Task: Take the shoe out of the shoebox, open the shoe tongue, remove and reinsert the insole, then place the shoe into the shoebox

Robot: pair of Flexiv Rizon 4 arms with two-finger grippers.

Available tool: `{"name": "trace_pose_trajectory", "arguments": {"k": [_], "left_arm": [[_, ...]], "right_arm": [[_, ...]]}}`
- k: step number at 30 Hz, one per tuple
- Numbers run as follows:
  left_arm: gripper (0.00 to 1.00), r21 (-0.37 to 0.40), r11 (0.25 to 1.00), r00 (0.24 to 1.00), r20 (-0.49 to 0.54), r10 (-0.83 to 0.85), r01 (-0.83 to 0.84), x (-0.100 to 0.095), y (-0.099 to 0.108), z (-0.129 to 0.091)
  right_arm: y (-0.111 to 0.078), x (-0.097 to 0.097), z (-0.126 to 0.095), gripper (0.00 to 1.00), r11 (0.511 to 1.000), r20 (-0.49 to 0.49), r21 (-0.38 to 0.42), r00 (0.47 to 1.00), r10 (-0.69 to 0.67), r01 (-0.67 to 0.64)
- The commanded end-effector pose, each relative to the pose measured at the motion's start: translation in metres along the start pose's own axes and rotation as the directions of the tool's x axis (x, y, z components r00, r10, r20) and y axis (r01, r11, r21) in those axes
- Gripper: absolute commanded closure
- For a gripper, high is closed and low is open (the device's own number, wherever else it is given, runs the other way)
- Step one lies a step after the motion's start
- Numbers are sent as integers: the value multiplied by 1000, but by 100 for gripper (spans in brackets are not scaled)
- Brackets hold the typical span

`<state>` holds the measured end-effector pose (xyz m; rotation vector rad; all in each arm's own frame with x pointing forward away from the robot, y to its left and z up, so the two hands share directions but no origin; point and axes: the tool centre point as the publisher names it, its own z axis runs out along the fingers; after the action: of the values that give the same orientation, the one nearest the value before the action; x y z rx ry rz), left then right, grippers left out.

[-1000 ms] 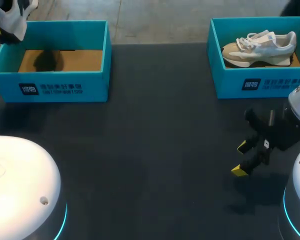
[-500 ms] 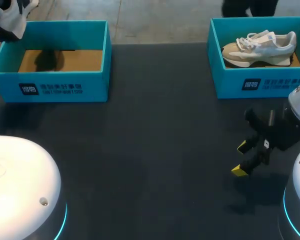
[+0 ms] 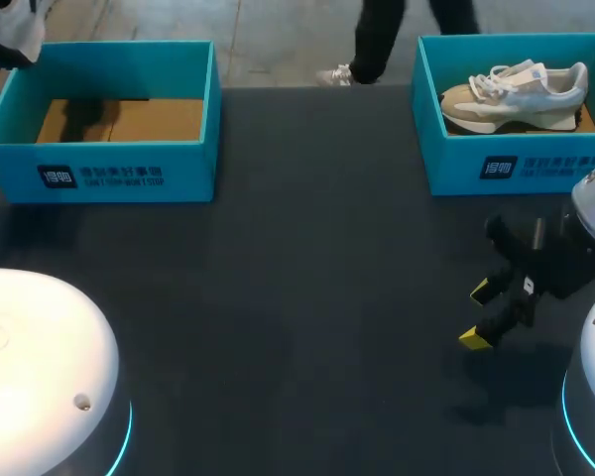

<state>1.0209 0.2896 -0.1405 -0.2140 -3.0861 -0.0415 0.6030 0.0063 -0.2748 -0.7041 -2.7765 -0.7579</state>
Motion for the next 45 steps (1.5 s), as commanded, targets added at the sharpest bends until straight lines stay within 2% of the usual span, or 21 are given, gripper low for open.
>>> {"name": "trace_pose_trajectory", "arguments": {"k": [1,8,13,17,24,30,32,45], "left_arm": [[100,0,1000,999,-46,-2,2,-26,3,6],[100,34,996,995,-51,81,-79,-28,2,9],[100,58,953,954,-26,300,-298,-24,5,10],[100,-30,902,902,-18,431,-432,-21,13,14],[100,-169,715,727,-15,686,-678,-17,22,18],[100,-198,552,564,-7,826,-810,-11,21,17],[100,-195,477,490,-22,872,-857,-10,22,18],[100,-195,477,490,-22,872,-857,-10,22,18]], "right_arm": [[-1,1,0,0,1000,3,-1,1000,0,0],[-1,1,0,0,1000,3,-1,1000,0,0],[-1,1,0,0,1000,3,-1,1000,0,0],[-1,1,0,0,1000,3,-1,1000,0,0],[-1,1,0,0,1000,3,-1,1000,0,0],[-1,1,0,0,1000,3,-1,1000,0,0],[-1,1,0,0,1000,3,-1,1000,0,0],[-1,1,0,0,1000,3,-1,1000,0,0]]}}
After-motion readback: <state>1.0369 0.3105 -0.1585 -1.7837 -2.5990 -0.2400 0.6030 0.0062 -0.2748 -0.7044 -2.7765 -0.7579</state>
